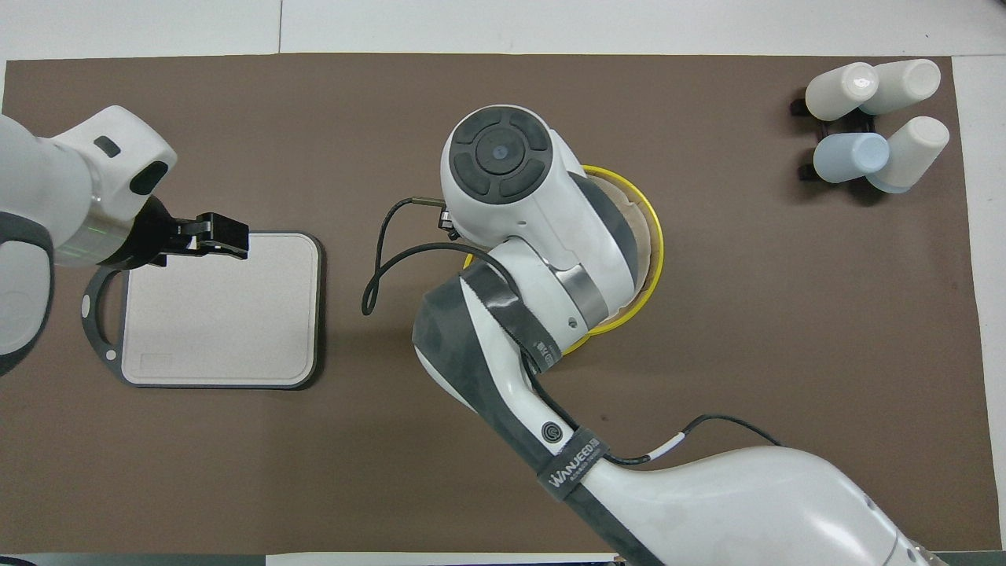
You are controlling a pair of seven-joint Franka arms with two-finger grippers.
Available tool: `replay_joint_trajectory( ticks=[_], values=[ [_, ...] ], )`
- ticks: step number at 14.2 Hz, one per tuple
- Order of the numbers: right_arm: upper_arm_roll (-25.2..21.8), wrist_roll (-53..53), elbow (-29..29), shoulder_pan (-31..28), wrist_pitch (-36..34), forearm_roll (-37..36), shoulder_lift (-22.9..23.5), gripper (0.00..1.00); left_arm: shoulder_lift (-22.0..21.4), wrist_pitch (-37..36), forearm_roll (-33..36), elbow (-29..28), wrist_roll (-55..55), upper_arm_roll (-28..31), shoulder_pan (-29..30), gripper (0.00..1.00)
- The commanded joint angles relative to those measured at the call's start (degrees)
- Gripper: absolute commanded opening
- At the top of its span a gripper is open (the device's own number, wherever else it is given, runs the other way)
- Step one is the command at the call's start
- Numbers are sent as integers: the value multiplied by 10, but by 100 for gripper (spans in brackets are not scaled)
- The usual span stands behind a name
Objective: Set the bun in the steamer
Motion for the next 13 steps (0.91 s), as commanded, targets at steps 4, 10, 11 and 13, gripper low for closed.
replay_joint_trajectory(
  ticks=[4,10,11,13],
  values=[
    [-3,32,-4,21,30,-6,7,0,-21,-102,22,45,38,-7,25,100],
    [-3,32,-61,26,76,-5,-4,0,-43,-143,22,44,75,8,37,100],
    [-3,32,-62,31,78,-5,-1,0,-43,-150,20,45,75,10,37,100],
    [-3,32,-65,31,81,-6,0,0,-42,-155,14,45,75,11,37,100]
  ],
)
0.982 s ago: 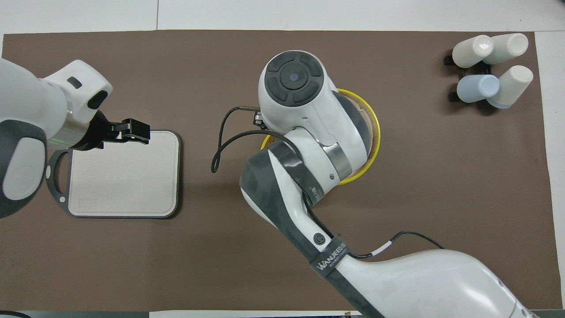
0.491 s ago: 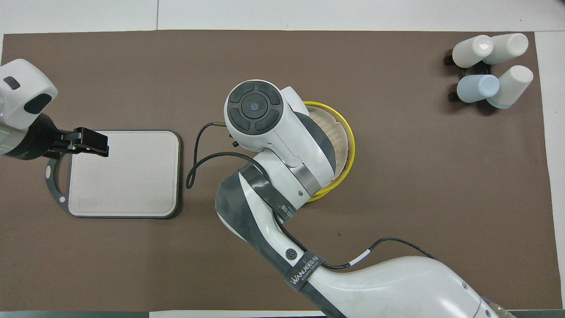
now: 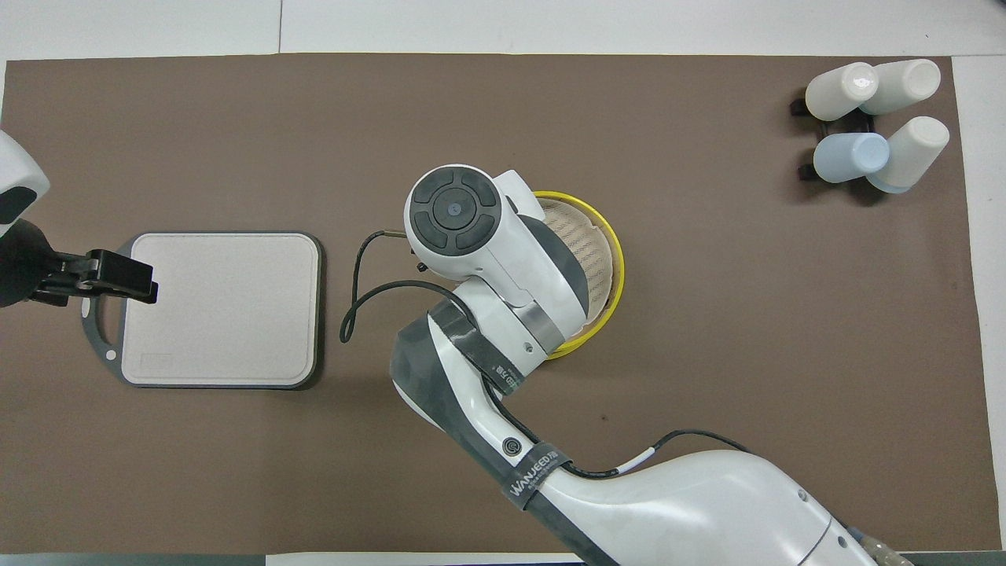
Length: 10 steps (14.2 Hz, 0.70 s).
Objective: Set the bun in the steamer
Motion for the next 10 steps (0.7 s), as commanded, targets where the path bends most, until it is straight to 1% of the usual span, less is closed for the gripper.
replay_joint_trajectory(
  ticks=[1,3,7,10],
  values=[
    [-3,9,-19,5,12,-6,-11,0,-2,-16,1,2,9,4,0,100],
    [-3,9,-24,6,19,-6,-11,0,4,-16,1,6,9,22,-9,100],
    [-2,9,-58,7,60,-6,-19,0,13,-15,1,24,9,22,-11,100],
    [-3,4,-67,11,59,-8,-24,0,6,-14,-6,26,9,14,-5,100]
  ],
)
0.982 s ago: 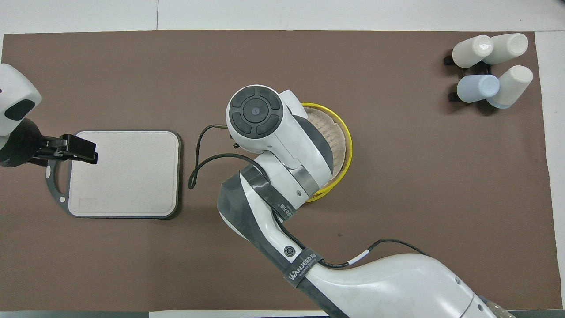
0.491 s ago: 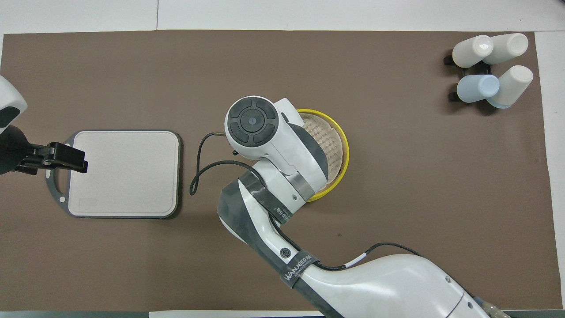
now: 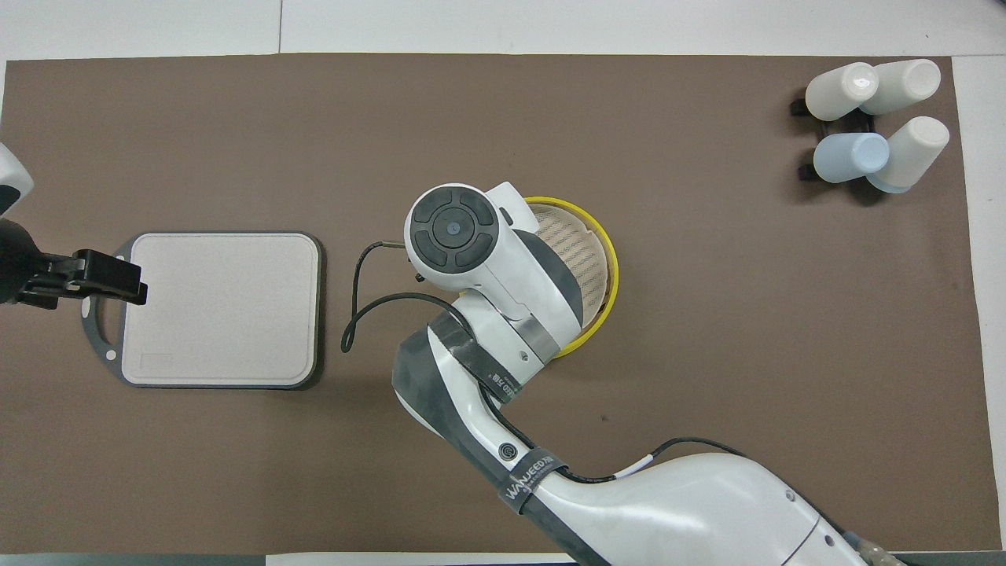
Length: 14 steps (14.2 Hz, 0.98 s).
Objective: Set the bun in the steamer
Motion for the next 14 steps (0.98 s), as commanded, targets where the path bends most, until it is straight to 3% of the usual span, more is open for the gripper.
replay_joint_trajectory(
  ticks=[1,8,10,14],
  values=[
    [-3,4,-34,6,21,-8,-20,0,1,-9,-5,17,8,3,-5,100],
    [-3,4,-54,7,23,-8,-29,0,-1,1,-5,13,2,-6,-10,100],
    [-3,4,-63,9,22,-8,-31,99,-1,1,-5,12,2,-6,-10,100],
    [-5,2,-54,16,10,-9,-37,100,-2,1,-5,11,2,-6,-10,100]
  ],
)
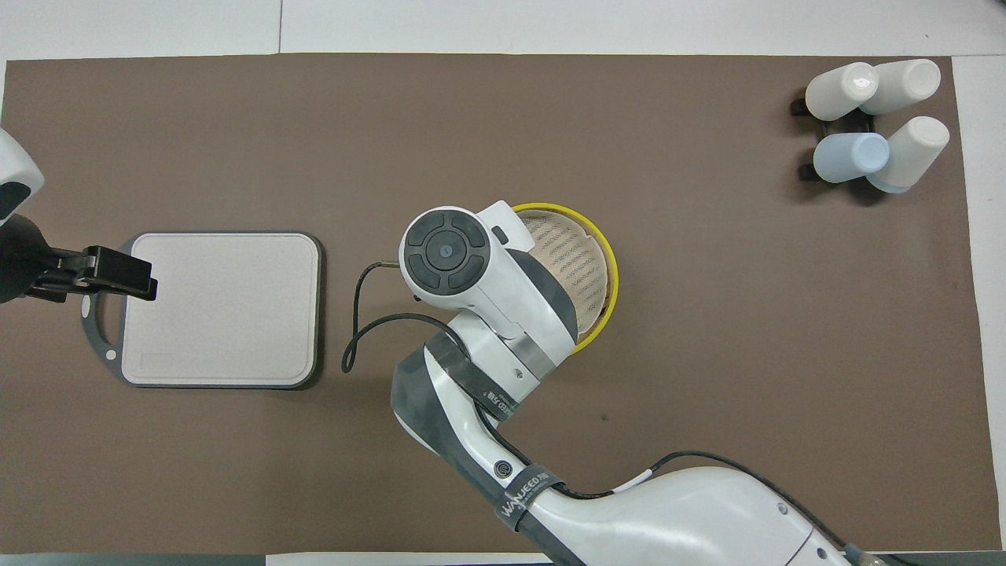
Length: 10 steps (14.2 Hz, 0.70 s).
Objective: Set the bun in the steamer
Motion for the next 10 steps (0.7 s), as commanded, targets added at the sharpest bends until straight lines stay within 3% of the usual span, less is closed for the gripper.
replay_joint_trajectory(
  ticks=[1,4,10],
  values=[
    [-6,-5,-15,-10,-2,-7,-31,100,-1,0,-4,4,1,4,-5,100],
    [-8,-90,-2,-68,-39,-7,-63,100,-1,0,-4,3,2,5,-4,100],
    [-8,-404,4,-201,-146,-5,-128,100,-1,0,-4,4,2,5,-4,100]
  ],
)
